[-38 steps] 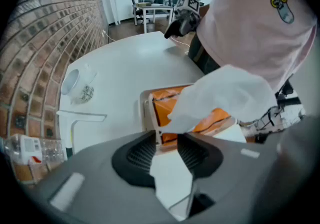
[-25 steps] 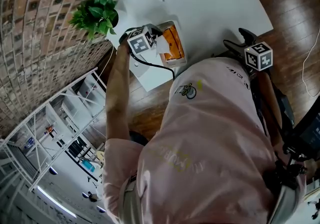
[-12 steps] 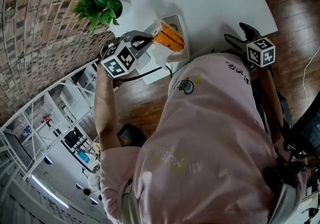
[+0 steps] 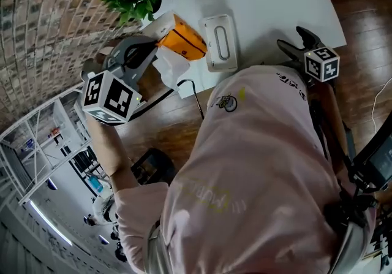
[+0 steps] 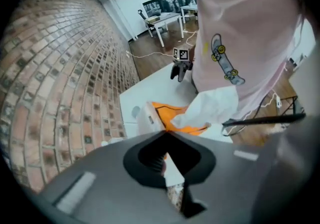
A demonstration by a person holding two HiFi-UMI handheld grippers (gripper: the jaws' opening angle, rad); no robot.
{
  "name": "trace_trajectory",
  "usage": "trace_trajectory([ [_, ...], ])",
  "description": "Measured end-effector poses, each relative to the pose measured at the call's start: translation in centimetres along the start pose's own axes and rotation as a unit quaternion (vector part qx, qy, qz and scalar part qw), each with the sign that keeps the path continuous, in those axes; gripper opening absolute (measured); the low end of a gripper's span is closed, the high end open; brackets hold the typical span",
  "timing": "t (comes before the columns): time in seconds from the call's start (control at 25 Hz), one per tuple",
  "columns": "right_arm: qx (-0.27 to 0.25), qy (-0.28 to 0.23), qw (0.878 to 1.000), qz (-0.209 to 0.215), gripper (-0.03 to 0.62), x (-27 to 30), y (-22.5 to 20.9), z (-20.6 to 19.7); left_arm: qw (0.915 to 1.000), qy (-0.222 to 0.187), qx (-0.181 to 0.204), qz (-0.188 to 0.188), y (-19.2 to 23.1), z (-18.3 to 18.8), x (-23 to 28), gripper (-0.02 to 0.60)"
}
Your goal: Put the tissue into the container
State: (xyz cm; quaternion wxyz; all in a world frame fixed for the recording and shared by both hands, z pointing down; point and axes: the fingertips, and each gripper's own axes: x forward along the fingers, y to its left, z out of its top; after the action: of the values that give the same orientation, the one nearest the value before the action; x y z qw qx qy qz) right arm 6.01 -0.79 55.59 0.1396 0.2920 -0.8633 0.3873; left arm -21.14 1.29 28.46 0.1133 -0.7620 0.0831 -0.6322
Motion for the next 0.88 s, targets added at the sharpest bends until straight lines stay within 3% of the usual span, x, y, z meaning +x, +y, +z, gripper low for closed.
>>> trace_trajectory([
  [0.2, 0.002, -0.009, 1.000, -0.002, 0.416, 0.0, 0.1, -0.1, 0.9981, 0.015, 0.028, 0.052, 3.0, 0.7, -4.0, 0.008],
  [0.32, 0.001, -0.011, 1.000, -0.005, 0.416, 0.2, 0.1, 0.2, 0.9982, 0.008, 0.029, 0.052, 3.2, 1.1, -4.3, 0.008],
  [0.52, 0.009, -0.014, 1.000, -0.010, 0.416, -0.1, 0.1, -0.1, 0.9992, 0.002, 0.039, 0.004, -0.6, 1.2, 0.0, 0.008],
  [0.68, 0.013, -0.006, 1.000, -0.014, 0.416, -0.4, -0.1, -0.8, 0.9989, -0.022, 0.019, -0.037, -4.1, 1.3, 4.5, 0.008],
  [0.88, 0.015, 0.002, 1.000, -0.021, 0.413, -1.1, -0.6, -1.5, 0.9922, -0.013, 0.016, -0.123, -9.7, 0.2, 12.7, 0.008],
])
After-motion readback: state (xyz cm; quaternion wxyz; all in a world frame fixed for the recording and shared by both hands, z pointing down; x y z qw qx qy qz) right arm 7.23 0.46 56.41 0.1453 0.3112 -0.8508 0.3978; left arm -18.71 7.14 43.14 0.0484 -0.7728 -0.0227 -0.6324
